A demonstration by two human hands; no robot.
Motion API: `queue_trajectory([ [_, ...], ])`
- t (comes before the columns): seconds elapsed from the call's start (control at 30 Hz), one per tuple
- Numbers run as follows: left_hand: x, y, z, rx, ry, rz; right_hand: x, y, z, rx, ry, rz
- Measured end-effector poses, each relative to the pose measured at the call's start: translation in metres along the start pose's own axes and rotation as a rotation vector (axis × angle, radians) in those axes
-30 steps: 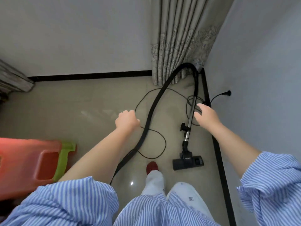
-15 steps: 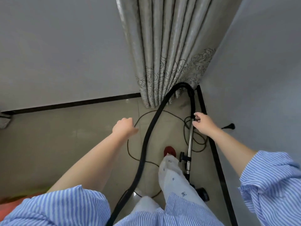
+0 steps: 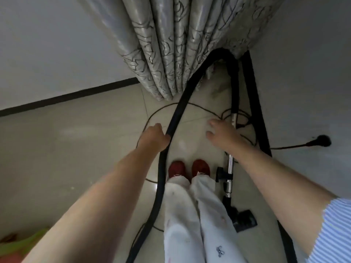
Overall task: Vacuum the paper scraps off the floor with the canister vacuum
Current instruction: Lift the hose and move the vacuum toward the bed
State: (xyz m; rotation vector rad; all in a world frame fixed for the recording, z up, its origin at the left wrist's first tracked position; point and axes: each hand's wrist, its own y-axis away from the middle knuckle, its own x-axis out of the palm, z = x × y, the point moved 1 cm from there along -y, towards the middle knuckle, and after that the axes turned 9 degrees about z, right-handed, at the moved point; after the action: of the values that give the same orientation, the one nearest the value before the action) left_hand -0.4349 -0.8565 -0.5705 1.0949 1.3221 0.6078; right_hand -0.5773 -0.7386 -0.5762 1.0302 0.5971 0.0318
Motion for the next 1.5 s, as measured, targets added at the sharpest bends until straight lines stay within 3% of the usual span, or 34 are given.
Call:
queue_trajectory([
  [0.3, 0.083, -0.214, -0.001, 0.016, 0.446, 0.032, 0.099, -0.142, -0.085, 0.081, -0.297, -0.003],
  [0.5, 0.082, -0.282, -0.027, 0.178, 0.671, -0.137, 0.096, -0.182, -0.125, 0.116, -0.372, -0.046],
  [0.57, 0.068, -0.280, -0.037, 0.218, 0.659, -0.073, 0.085, -0.179, -0.125, 0.143, -0.450, -0.071],
  [0.73, 0.050, -0.223, -0.057, 0.266, 0.684, 0.122, 0.052, -0.136, -0.096, 0.154, -0.662, -0.088],
  [0.8, 0.044, -0.193, -0.059, 0.259, 0.670, 0.138, 0.034, -0.112, -0.082, 0.123, -0.632, -0.087],
  [1.0, -0.003, -0.058, -0.042, 0.314, 0.334, 0.339, -0.031, -0.017, -0.033, -0.015, -0.378, -0.150],
  [1.17, -0.039, 0.053, -0.004, 0.325, 0.088, 0.318, -0.043, 0.057, 0.019, -0.146, -0.168, -0.118],
  [1.3, -0.033, 0.135, 0.023, 0.360, -0.043, 0.285, -0.043, 0.114, 0.044, -0.192, -0.229, -0.141],
  [1.37, -0.025, 0.178, 0.038, 0.406, -0.076, 0.258, -0.039, 0.140, 0.053, -0.112, -0.472, -0.146],
  [1.5, 0.003, 0.252, 0.068, 0.515, -0.174, 0.186, -0.023, 0.197, 0.060, 0.007, -1.415, -0.026],
])
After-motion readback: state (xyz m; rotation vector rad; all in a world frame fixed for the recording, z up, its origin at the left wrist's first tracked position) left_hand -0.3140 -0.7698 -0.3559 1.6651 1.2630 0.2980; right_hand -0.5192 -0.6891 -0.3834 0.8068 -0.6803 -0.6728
